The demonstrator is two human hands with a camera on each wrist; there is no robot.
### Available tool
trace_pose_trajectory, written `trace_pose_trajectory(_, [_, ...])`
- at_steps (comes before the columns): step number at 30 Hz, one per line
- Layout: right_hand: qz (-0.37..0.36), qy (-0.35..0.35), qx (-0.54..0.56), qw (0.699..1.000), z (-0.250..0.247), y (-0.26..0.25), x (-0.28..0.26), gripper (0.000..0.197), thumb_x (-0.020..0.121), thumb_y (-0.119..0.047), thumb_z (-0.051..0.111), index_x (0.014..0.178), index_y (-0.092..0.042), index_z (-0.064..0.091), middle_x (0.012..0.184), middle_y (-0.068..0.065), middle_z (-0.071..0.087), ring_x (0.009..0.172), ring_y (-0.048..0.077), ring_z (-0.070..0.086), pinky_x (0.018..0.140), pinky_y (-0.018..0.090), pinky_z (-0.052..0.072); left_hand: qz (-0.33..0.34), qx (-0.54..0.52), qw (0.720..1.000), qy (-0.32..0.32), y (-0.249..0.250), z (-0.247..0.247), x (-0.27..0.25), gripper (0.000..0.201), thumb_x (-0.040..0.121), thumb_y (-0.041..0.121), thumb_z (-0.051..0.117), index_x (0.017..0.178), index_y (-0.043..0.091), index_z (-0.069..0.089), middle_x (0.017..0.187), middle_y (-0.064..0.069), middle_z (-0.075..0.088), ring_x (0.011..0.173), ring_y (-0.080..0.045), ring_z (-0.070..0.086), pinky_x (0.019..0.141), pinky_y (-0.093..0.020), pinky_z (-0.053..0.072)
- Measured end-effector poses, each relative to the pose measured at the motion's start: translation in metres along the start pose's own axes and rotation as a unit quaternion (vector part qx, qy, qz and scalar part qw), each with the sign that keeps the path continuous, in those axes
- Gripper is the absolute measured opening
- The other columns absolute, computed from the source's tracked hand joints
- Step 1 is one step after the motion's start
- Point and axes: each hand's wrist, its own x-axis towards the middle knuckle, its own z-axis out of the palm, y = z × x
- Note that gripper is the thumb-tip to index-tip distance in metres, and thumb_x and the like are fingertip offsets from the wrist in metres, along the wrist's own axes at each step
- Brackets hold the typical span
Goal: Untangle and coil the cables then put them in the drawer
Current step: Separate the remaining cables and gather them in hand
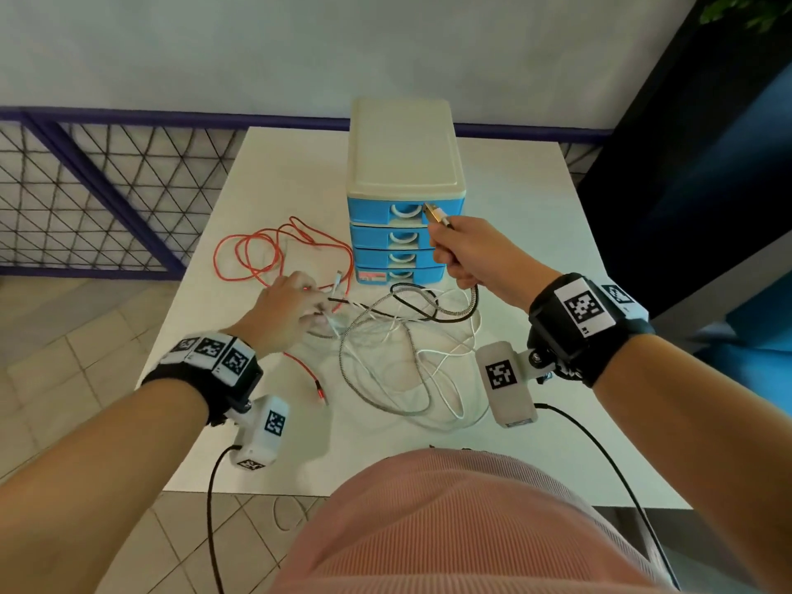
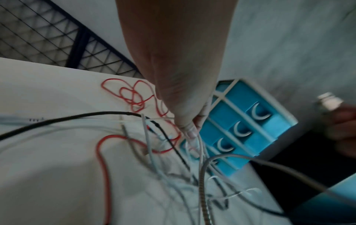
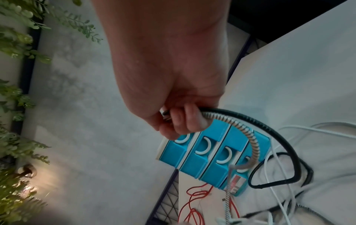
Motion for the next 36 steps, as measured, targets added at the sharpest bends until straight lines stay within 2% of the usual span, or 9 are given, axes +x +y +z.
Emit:
trace_pose_trajectory(4, [-0.062, -0.028, -0.038, 0.997, 0.016, -0.003, 0.005, 0.023, 0.102, -0.021, 0.043, 0.098, -0.004, 0.059, 0.094, 0.009, 0.069, 0.074, 0.013, 0.067, 0.063, 0.024, 0.057, 0.091, -0.107, 0.988, 0.062, 0.025, -0.036, 0.003, 0.01, 0.088, 0.017, 0.062, 0.098, 0.018, 0.064, 0.099, 0.001, 0.061, 0.096, -0.018, 0.057, 0.089, -0.036, 0.046])
trace_pose_trajectory(7, [-0.119, -0.033, -0.076, 0.989, 0.028, -0.005, 0.012, 0.026, 0.1, -0.015, 0.047, 0.106, 0.006, 0.062, 0.105, 0.01, 0.07, 0.096, 0.013, 0.07, 0.083, 0.029, 0.055, 0.145, -0.132, 0.975, 0.109, 0.049, -0.058, 0.004, 0.012, 0.087, 0.011, 0.064, 0.099, 0.013, 0.067, 0.094, 0.002, 0.065, 0.086, -0.012, 0.059, 0.079, -0.018, 0.043])
trace_pose_trajectory(15, [-0.153, -0.059, -0.187, 0.969, 0.034, -0.01, 0.021, 0.032, 0.102, -0.022, 0.043, 0.093, 0.001, 0.064, 0.077, -0.003, 0.067, 0.059, -0.009, 0.059, 0.059, 0.007, 0.043, 0.141, -0.216, 0.942, 0.215, 0.076, -0.082, 0.005, 0.012, 0.08, 0.013, 0.071, 0.092, 0.016, 0.071, 0.088, 0.005, 0.068, 0.079, 0.001, 0.058, 0.073, -0.007, 0.042])
trace_pose_trajectory(19, [-0.151, -0.051, -0.183, 0.97, 0.028, -0.014, 0.02, 0.028, 0.101, -0.02, 0.043, 0.085, -0.007, 0.061, 0.083, -0.001, 0.066, 0.078, 0.011, 0.063, 0.069, 0.007, 0.044, 0.145, -0.216, 0.941, 0.215, 0.073, -0.088, 0.002, 0.016, 0.079, 0.012, 0.072, 0.093, 0.02, 0.07, 0.086, 0.008, 0.064, 0.066, -0.006, 0.051, 0.063, -0.014, 0.04])
trace_pose_trajectory(25, [-0.121, 0.051, -0.032, 0.991, -0.004, -0.02, 0.026, 0.023, 0.103, -0.013, 0.036, 0.101, -0.003, 0.056, 0.091, 0.007, 0.065, 0.079, 0.016, 0.069, 0.081, 0.024, 0.057, 0.085, -0.097, 0.988, 0.091, 0.029, -0.094, -0.006, 0.024, 0.084, 0.009, 0.066, 0.104, 0.021, 0.07, 0.102, 0.005, 0.062, 0.099, -0.019, 0.06, 0.086, -0.031, 0.048])
trace_pose_trajectory(28, [-0.142, 0.07, 0.03, 0.987, -0.011, -0.035, 0.021, 0.021, 0.102, -0.013, 0.037, 0.095, -0.008, 0.057, 0.096, 0.01, 0.07, 0.088, 0.018, 0.072, 0.082, 0.025, 0.056, 0.053, 0.019, 0.997, -0.061, 0.032, -0.085, -0.011, 0.051, 0.087, 0.021, 0.06, 0.135, 0.026, 0.045, 0.141, 0.005, 0.041, 0.136, -0.019, 0.033, 0.115, -0.04, 0.023])
trace_pose_trajectory(30, [-0.171, 0.06, 0.084, 0.98, -0.007, -0.049, 0.015, 0.02, 0.101, -0.013, 0.04, 0.099, -0.004, 0.058, 0.097, 0.013, 0.073, 0.09, 0.018, 0.073, 0.081, 0.024, 0.056, 0.059, -0.059, 0.996, -0.04, 0.058, -0.087, -0.013, 0.068, 0.09, 0.036, 0.058, 0.147, 0.025, 0.022, 0.155, 0.007, 0.023, 0.145, -0.014, 0.014, 0.12, -0.043, 0.007])
trace_pose_trajectory(32, [-0.201, 0.04, 0.147, 0.968, 0.0, -0.061, 0.012, 0.022, 0.102, -0.013, 0.038, 0.104, 0.001, 0.055, 0.1, 0.018, 0.072, 0.093, 0.023, 0.072, 0.086, 0.03, 0.057, 0.074, -0.199, 0.977, 0.03, 0.097, -0.095, -0.006, 0.082, 0.085, 0.052, 0.057, 0.149, 0.025, 0.015, 0.157, 0.008, 0.02, 0.145, -0.009, 0.015, 0.119, -0.033, 0.013])
trace_pose_trajectory(36, [-0.241, 0.049, 0.221, 0.944, 0.01, -0.07, 0.007, 0.021, 0.103, -0.012, 0.036, 0.104, 0.001, 0.053, 0.095, 0.019, 0.071, 0.092, 0.027, 0.073, 0.09, 0.035, 0.056, 0.109, -0.381, 0.916, 0.06, 0.148, -0.103, 0.021, 0.051, 0.087, 0.035, 0.065, 0.128, 0.012, 0.043, 0.129, -0.007, 0.059, 0.12, -0.015, 0.055, 0.105, -0.032, 0.042])
